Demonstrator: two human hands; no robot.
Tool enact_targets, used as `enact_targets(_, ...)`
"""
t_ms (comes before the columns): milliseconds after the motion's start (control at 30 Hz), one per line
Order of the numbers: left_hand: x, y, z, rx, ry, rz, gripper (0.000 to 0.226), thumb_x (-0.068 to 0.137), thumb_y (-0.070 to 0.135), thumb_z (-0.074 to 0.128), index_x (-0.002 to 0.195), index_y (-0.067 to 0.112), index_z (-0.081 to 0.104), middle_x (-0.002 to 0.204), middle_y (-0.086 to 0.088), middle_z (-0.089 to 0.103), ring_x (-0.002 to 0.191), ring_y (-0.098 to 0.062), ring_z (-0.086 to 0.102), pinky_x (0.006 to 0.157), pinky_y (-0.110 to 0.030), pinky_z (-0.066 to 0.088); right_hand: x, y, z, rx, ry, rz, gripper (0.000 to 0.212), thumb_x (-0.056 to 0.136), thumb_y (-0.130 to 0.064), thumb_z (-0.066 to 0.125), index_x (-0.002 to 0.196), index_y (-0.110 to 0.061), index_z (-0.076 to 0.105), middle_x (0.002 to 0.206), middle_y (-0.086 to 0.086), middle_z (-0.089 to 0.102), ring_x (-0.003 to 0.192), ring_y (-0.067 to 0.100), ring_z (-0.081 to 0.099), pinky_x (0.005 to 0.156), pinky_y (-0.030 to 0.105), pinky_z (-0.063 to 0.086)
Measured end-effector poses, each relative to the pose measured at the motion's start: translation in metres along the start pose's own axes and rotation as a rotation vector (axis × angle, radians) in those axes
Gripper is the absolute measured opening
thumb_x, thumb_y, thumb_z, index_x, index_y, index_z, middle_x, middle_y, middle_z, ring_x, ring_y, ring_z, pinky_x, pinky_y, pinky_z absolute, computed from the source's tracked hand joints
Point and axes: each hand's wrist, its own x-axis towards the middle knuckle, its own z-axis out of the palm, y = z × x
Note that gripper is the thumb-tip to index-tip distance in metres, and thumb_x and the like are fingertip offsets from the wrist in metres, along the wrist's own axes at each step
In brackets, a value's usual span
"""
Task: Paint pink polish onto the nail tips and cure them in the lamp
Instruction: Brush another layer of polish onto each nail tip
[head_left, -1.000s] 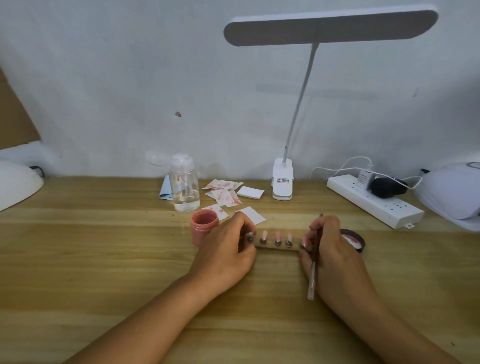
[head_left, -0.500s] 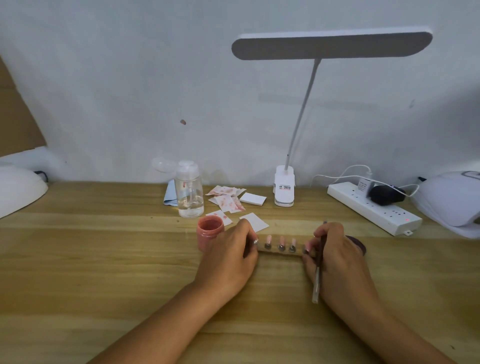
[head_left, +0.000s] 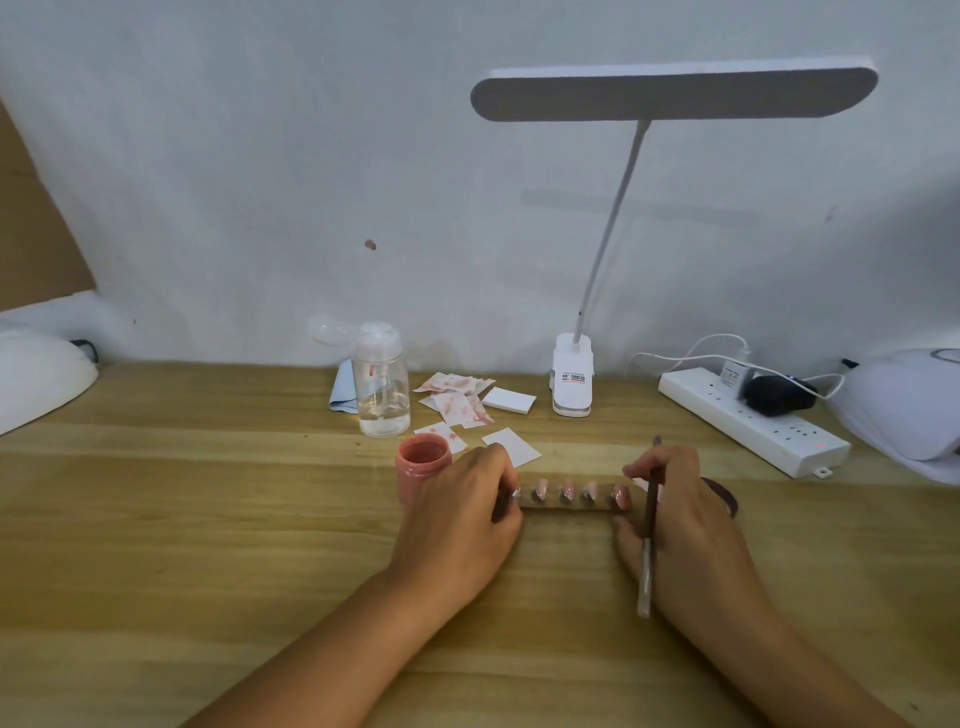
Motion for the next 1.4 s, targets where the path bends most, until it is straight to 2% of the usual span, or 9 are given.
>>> enact_targets(133, 0.0, 0.001, -0.001, 0.034, -0.016, 0.009, 0.016, 0.09, 0.02, 0.062, 0.088, 0.028, 0.049, 0.091, 0.014, 0.061, 0.084, -0.001, 0.056, 0.068, -0.017, 0.044, -0.001, -0.002, -0.003, 0.037, 0.047, -0.004, 0.053, 0.07, -0.003, 0.069, 0.103, -0.025, 0.034, 0.061, -0.011, 0.049, 0.063, 0.007, 0.053, 0.062, 0.033, 0.043)
enact_targets(433, 0.001, 0.002, -0.002, 0.113, -0.024, -0.022, 0.007, 0.095, 0.025, 0.057, 0.095, 0.026, 0.05, 0.087, 0.011, 0.067, 0.079, -0.004, 0.06, 0.072, -0.025, 0.045, -0.002, -0.006, -0.004, 0.011, 0.03, 0.011, 0.053, 0.078, -0.014, 0.071, 0.107, -0.024, 0.028, 0.096, -0.012, 0.052, 0.084, 0.012, 0.06, 0.081, 0.037, 0.051)
enact_targets(633, -0.001, 0.008, -0.005, 0.211, 0.034, 0.026, 0.008, 0.089, 0.021, 0.06, 0.094, 0.025, 0.056, 0.091, 0.013, 0.063, 0.088, -0.006, 0.059, 0.078, -0.027, 0.04, -0.003, -0.011, -0.007, -0.052, 0.033, -0.046, 0.045, 0.077, -0.012, 0.069, 0.101, -0.023, 0.032, 0.079, -0.015, 0.056, 0.071, 0.012, 0.06, 0.074, 0.042, 0.051)
enact_targets(733, -0.003, 0.012, -0.01, 0.218, 0.079, 0.007, 0.017, 0.079, 0.019, 0.068, 0.08, 0.027, 0.053, 0.076, 0.014, 0.059, 0.074, -0.006, 0.057, 0.063, -0.024, 0.034, -0.004, -0.01, -0.007, -0.074, 0.044, -0.057, 0.046, 0.073, -0.011, 0.071, 0.099, -0.023, 0.033, 0.067, -0.016, 0.052, 0.062, 0.008, 0.056, 0.07, 0.038, 0.048)
enact_targets(833, -0.005, 0.01, -0.009, 0.206, 0.049, -0.004, 0.018, 0.082, 0.024, 0.067, 0.08, 0.03, 0.05, 0.078, 0.015, 0.061, 0.072, -0.002, 0.054, 0.057, -0.02, 0.029, -0.004, -0.008, -0.006, -0.087, 0.026, -0.045, 0.05, 0.07, -0.011, 0.072, 0.098, -0.023, 0.033, 0.07, -0.017, 0.053, 0.061, 0.005, 0.055, 0.069, 0.034, 0.044)
enact_targets(933, -0.004, 0.007, -0.006, 0.164, 0.026, 0.001, 0.012, 0.086, 0.026, 0.065, 0.083, 0.03, 0.053, 0.084, 0.014, 0.065, 0.077, -0.002, 0.057, 0.063, -0.023, 0.04, -0.004, -0.009, -0.004, -0.082, 0.022, -0.054, 0.051, 0.07, -0.012, 0.072, 0.099, -0.024, 0.032, 0.072, -0.021, 0.053, 0.065, 0.003, 0.057, 0.073, 0.036, 0.047)
enact_targets(1033, -0.002, 0.004, -0.005, 0.105, 0.002, -0.016, 0.011, 0.088, 0.027, 0.065, 0.085, 0.03, 0.055, 0.085, 0.016, 0.066, 0.079, -0.001, 0.058, 0.07, -0.024, 0.047, -0.002, -0.007, -0.002, -0.106, -0.022, -0.036, 0.045, 0.079, -0.023, 0.067, 0.102, -0.026, 0.028, 0.077, -0.013, 0.057, 0.074, 0.006, 0.058, 0.081, 0.038, 0.047)
enact_targets(1233, 0.0, 0.001, -0.004, 0.01, 0.043, -0.048, 0.012, 0.084, 0.027, 0.068, 0.083, 0.031, 0.057, 0.073, 0.019, 0.063, 0.074, 0.004, 0.06, 0.083, -0.035, 0.046, -0.002, -0.01, -0.005, -0.079, -0.014, -0.026, 0.038, 0.086, -0.03, 0.064, 0.103, -0.024, 0.031, 0.076, -0.006, 0.06, 0.08, 0.013, 0.061, 0.085, 0.042, 0.048)
enact_targets(1400, 0.0, 0.0, -0.005, -0.105, -0.05, -0.006, 0.007, 0.084, 0.03, 0.073, 0.086, 0.031, 0.066, 0.083, 0.021, 0.066, 0.069, 0.006, 0.056, 0.064, -0.017, 0.039, -0.001, -0.012, -0.006, 0.009, 0.105, -0.096, 0.017, 0.094, -0.032, 0.049, 0.101, -0.022, 0.037, 0.067, -0.011, 0.059, 0.063, 0.01, 0.06, 0.069, 0.042, 0.05)
